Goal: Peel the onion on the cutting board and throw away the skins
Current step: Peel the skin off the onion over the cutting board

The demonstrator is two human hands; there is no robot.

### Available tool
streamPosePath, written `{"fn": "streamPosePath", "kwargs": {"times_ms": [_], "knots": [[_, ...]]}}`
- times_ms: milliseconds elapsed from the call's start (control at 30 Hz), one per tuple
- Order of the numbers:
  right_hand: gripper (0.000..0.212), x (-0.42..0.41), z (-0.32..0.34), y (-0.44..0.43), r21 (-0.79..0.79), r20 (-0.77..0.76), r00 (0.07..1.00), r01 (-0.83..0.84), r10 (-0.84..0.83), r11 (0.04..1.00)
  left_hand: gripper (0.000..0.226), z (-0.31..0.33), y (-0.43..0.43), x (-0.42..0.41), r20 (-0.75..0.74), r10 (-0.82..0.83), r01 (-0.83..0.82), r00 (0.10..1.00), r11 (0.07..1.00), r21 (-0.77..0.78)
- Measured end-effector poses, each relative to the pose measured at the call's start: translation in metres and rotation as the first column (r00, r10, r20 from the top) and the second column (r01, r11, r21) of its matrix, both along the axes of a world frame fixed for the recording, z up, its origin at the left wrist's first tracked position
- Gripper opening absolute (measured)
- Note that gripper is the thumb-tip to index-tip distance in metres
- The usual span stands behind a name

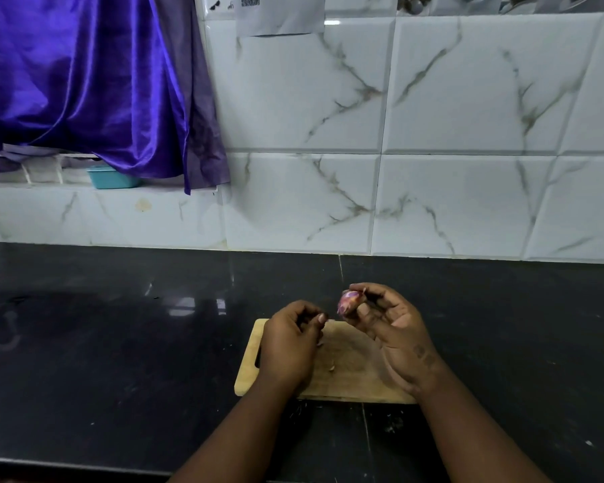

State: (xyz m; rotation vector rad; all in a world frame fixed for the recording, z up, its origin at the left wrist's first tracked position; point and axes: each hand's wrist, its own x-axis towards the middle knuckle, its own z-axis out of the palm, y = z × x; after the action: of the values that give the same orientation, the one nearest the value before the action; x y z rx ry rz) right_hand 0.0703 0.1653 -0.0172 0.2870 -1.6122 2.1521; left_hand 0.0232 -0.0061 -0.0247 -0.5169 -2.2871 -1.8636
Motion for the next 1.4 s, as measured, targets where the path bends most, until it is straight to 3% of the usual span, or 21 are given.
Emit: {"fn": "streamPosePath", "kwargs": {"times_ms": [100, 167, 300, 467, 567, 767, 933, 1067, 1133, 1233, 1400], "knots": [[0.036, -0.002, -0.001, 0.002, -0.014, 0.011, 1.000, 0.017, -0.017, 1.000, 0.018, 0.000, -0.001, 0.004, -0.130, 0.005, -0.039, 0.992, 0.965, -0.259], [0.030, -0.002, -0.002, 0.000, 0.038, 0.041, 0.998, 0.039, -0.041, 0.999, 0.027, 0.001, 0.000, 0.006, -0.188, -0.017, -0.044, 0.982, 0.949, -0.311], [0.026, -0.001, -0.002, -0.001, 0.150, 0.077, 0.993, 0.080, -0.092, 0.985, 0.024, 0.004, 0.001, 0.010, -0.169, -0.053, 0.017, 0.984, 0.978, -0.208], [0.025, 0.001, 0.001, -0.003, 0.230, 0.078, 0.989, 0.106, -0.127, 0.967, 0.024, 0.009, 0.000, 0.012, -0.301, -0.010, 0.011, 0.953, 1.000, 0.001], [0.024, 0.003, 0.002, -0.005, 0.264, 0.079, 0.990, 0.092, -0.117, 0.960, 0.018, 0.009, 0.000, 0.010, -0.326, -0.019, 0.026, 0.945, 1.000, 0.017], [0.025, 0.004, 0.004, -0.006, 0.328, 0.064, 0.990, 0.100, -0.128, 0.939, 0.009, 0.003, 0.001, 0.002, -0.156, -0.029, 0.056, 0.987, 0.984, 0.171], [0.023, 0.004, 0.002, -0.006, 0.362, 0.027, 0.988, 0.134, -0.154, 0.923, 0.008, 0.002, 0.002, 0.001, -0.170, -0.046, 0.070, 0.984, 0.987, 0.142], [0.023, 0.004, 0.001, -0.005, 0.412, -0.007, 0.977, 0.198, -0.214, 0.889, 0.013, 0.000, 0.005, 0.002, -0.212, -0.052, 0.056, 0.976, 0.998, 0.013], [0.024, 0.001, -0.002, -0.005, 0.447, -0.045, 0.957, 0.275, -0.285, 0.851, 0.013, 0.000, 0.006, 0.004, -0.223, -0.048, 0.045, 0.974, 0.999, -0.019], [0.024, -0.002, -0.006, -0.007, 0.551, -0.194, 0.893, 0.441, -0.405, 0.708, 0.007, 0.003, 0.007, 0.008, -0.127, -0.076, 0.084, 0.989, 0.995, 0.057], [0.026, 0.003, -0.004, -0.011, 0.693, -0.329, 0.863, 0.497, -0.384, 0.523, 0.011, 0.004, 0.006, 0.009, -0.087, -0.058, 0.066, 0.994, 0.994, 0.087]]}}
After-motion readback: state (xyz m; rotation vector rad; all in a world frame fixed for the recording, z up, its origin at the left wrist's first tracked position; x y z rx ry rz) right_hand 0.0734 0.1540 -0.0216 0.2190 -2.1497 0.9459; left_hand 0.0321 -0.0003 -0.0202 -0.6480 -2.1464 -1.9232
